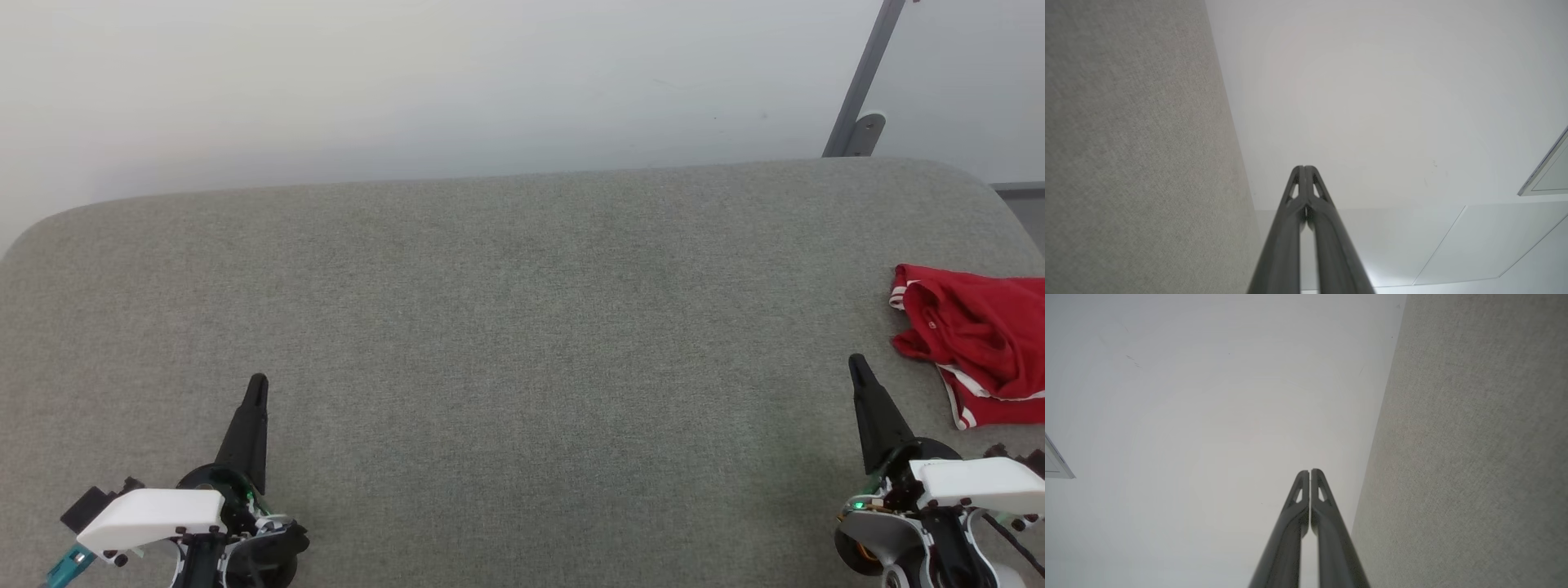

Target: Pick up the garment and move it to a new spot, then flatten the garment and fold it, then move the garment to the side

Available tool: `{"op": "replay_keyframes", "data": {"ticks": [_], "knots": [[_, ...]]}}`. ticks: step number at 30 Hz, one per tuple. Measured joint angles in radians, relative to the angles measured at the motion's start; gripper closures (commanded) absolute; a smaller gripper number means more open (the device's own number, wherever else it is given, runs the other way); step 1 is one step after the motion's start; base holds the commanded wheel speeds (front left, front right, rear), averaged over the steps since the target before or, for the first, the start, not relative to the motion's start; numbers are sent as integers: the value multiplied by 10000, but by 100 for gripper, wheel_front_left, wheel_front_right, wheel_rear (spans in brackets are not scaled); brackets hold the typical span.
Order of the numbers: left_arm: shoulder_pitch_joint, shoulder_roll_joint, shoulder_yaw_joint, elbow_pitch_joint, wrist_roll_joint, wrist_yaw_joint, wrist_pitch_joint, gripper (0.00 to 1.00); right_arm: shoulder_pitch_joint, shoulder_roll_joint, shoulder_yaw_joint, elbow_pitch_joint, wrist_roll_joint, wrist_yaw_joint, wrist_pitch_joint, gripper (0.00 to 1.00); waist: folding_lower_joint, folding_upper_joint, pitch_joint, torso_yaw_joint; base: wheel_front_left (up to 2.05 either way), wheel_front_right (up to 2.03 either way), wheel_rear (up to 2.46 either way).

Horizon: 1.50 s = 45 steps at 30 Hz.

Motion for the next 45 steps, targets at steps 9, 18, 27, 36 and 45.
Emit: {"op": "replay_keyframes", "data": {"ticks": [9, 18, 27, 36, 45], "knots": [[-2, -17, 31, 2, 19, 0, 8, 100, -4, 0, 0, -2, 0, 0, 0, 100, 0, 0, 0, 0, 0, 0, 0], [-3, -31, 56, 2, 29, 0, 19, 100, -19, 0, 2, -4, 0, 2, 0, 100, 0, 0, 0, 0, 0, 0, 0], [-5, -42, 77, 4, 44, 0, 38, 100, -20, 0, 2, -4, 0, 2, 0, 100, 0, 0, 0, 0, 0, 0, 0], [-7, -54, 94, 4, 50, 0, 50, 100, -20, 0, -2, -2, 2, 2, 0, 100, 0, 0, 0, 0, 0, 0, 0], [-9, -65, 109, 4, 75, 0, 92, 100, -20, 0, 2, 0, 2, 2, 0, 100, 1, 0, 0, 0, 0, 0, 0]]}}
